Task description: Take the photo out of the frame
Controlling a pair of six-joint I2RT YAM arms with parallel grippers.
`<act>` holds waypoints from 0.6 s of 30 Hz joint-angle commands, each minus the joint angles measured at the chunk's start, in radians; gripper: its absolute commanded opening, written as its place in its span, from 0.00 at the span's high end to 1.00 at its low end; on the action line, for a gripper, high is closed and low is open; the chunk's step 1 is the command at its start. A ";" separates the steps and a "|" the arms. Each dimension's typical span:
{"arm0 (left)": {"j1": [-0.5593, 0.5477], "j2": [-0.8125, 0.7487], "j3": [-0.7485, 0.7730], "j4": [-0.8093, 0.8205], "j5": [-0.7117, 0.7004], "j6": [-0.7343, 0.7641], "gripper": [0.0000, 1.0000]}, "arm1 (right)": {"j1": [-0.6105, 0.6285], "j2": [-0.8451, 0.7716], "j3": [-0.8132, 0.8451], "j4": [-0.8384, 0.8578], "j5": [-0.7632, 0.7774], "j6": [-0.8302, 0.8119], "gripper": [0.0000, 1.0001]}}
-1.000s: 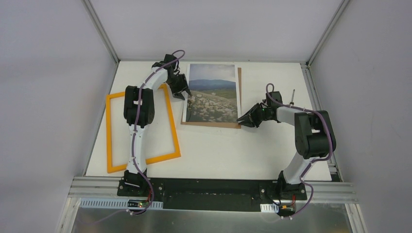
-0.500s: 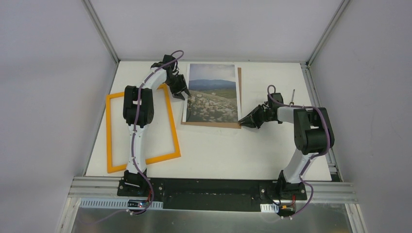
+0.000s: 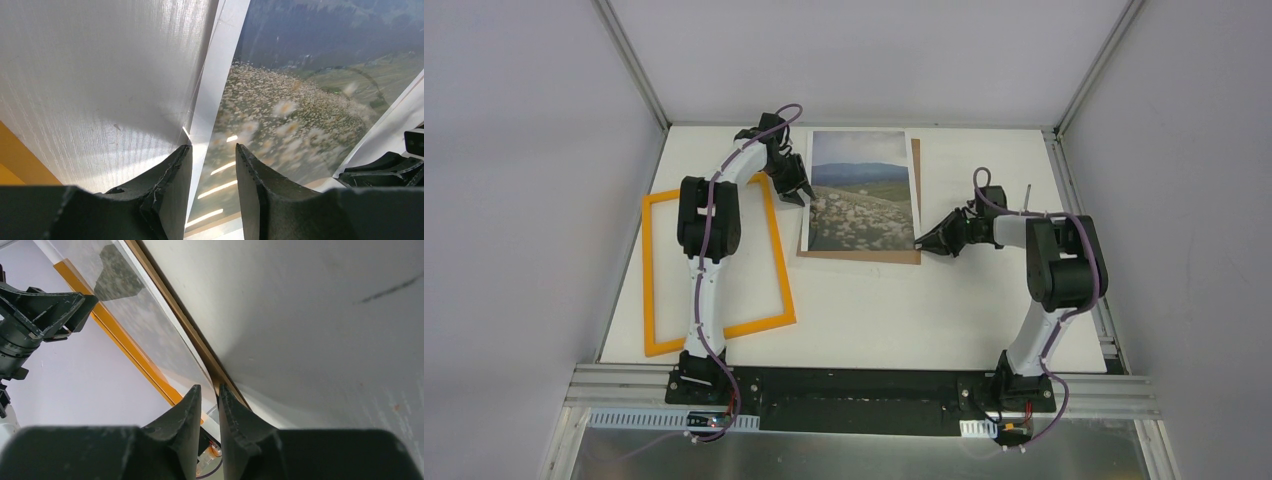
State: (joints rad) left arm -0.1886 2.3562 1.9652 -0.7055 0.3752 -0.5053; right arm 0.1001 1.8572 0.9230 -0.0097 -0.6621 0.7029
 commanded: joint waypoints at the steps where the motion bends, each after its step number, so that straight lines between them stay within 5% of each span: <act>1: -0.006 0.070 -0.038 -0.065 -0.072 0.045 0.61 | -0.020 0.030 0.049 0.036 0.028 -0.038 0.79; 4: -0.007 0.072 -0.038 -0.066 -0.071 0.049 0.62 | -0.027 0.054 0.060 0.059 0.002 -0.045 0.88; 8: -0.006 0.075 -0.038 -0.068 -0.070 0.053 0.62 | -0.034 0.074 0.070 0.076 -0.002 -0.036 0.83; 12: -0.007 0.075 -0.038 -0.070 -0.066 0.056 0.63 | -0.033 0.090 0.074 0.077 -0.016 -0.036 0.93; 18: -0.005 0.053 -0.028 -0.073 -0.031 0.055 0.56 | -0.034 0.114 0.061 0.193 -0.155 -0.012 0.91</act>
State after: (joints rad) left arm -0.1883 2.3581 1.9656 -0.7090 0.3782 -0.4828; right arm 0.0647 1.9484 0.9764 0.0811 -0.7467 0.6888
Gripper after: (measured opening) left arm 0.404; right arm 0.092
